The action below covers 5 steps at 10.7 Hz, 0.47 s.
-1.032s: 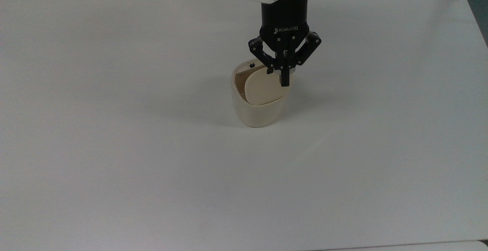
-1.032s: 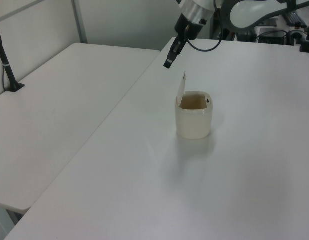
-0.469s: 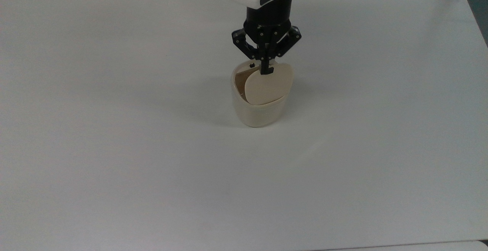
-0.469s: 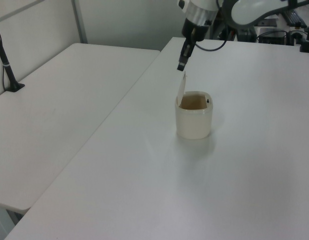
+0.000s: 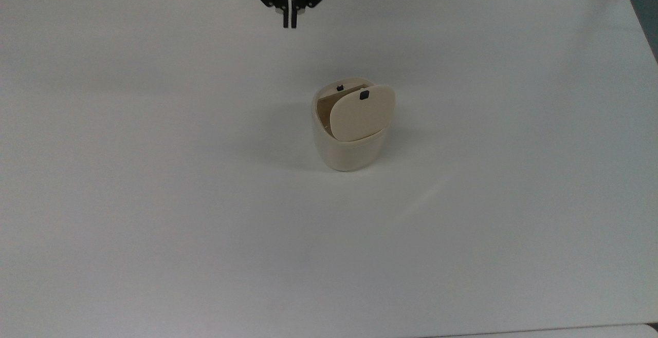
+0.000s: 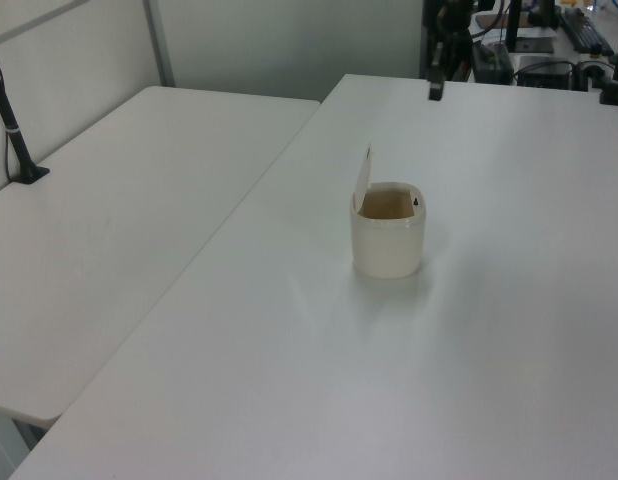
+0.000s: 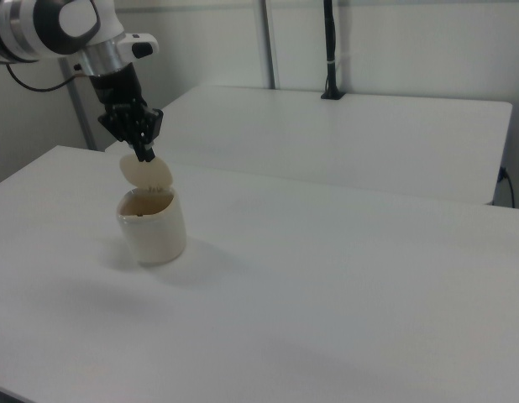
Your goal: Open the trash bin
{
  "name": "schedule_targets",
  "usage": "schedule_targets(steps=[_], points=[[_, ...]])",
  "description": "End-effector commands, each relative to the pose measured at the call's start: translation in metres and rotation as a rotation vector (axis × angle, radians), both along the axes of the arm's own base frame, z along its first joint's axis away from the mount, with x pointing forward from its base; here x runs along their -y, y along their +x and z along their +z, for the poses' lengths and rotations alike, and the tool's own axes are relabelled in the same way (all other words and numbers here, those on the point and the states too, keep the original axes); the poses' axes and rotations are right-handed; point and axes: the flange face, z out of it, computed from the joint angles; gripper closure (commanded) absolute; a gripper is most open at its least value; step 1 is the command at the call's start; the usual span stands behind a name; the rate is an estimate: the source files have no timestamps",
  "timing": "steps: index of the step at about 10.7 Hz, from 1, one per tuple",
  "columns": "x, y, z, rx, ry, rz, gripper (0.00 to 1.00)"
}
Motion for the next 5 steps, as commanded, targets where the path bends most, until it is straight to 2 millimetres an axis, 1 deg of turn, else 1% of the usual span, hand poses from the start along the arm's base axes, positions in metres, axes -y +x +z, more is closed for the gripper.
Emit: schedule_targets(steps=[1, 2, 5], points=[[0.0298, -0.023, 0.0069, -0.08, -0.023, 0.005, 0.33], [0.0343, -0.0253, 0.0107, -0.077, -0.023, -0.004, 0.0], [0.0367, -0.0252, 0.0112, -0.071, -0.02, -0.021, 0.0]])
